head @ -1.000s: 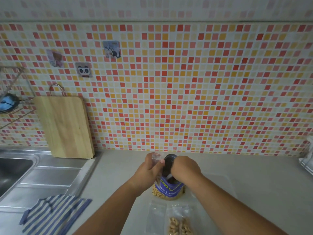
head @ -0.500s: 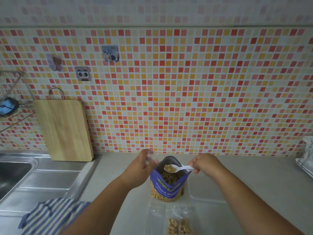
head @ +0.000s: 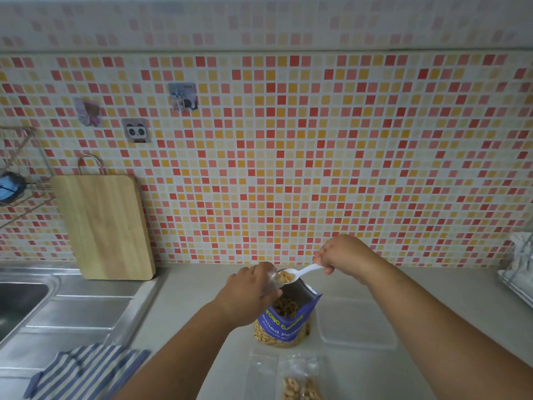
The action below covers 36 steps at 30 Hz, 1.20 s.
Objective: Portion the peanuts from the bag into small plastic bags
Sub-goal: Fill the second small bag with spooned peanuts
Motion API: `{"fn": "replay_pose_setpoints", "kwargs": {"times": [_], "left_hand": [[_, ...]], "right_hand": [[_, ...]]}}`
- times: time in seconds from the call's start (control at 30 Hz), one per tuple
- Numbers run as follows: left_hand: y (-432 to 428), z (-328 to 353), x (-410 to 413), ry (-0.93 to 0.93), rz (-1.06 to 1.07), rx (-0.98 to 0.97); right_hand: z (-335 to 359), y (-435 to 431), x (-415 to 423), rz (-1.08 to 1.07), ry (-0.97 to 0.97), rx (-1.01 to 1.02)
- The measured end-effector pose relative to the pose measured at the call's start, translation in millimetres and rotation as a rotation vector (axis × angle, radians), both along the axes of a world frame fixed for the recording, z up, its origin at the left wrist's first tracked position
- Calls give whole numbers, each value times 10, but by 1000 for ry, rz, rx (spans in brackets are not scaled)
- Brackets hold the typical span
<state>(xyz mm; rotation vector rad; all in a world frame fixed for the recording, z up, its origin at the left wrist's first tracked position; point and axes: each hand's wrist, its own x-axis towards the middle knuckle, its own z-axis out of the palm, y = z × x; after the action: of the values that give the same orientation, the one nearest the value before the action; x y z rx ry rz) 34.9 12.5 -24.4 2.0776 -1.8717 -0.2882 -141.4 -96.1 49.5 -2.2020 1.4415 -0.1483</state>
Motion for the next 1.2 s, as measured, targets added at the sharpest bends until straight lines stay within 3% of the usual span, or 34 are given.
{"fn": "replay_pose_setpoints", "kwargs": {"times": [0.17,0.33,0.47,0.57,0.7,0.77,0.87,0.93,1.03,1.1,1.2], "left_hand": [[-58,-42,-104,73,-16,-9],[-98,-47,-133,427,46,-54],[-43,17,-75,700,126,-77],[40,27,-9,904,239,-102],[149,52,25,1466,272,-132],[194,51,-20,1509,206,-94],[249,62,-82,1536,106,-48],[294,89,-109,1575,58,-40],[326,91,-148,1577,-5,1],[353,101,-205,1580,-75,34],[327,107,-237,1582,-87,40]], "right_hand": [[154,155,321,229,173,-125],[441,472,426,503,351,-703],[658,503,263,381,259,-895],[506,487,181,249,277,-822],[-144,520,188,361,502,-507],[-417,512,195,369,505,-409],[-548,513,211,294,326,-360],[-495,540,236,161,28,-327],[-415,665,276,18,-560,108],[-390,783,291,-21,-735,299],[-409,878,333,-105,-903,393]]}}
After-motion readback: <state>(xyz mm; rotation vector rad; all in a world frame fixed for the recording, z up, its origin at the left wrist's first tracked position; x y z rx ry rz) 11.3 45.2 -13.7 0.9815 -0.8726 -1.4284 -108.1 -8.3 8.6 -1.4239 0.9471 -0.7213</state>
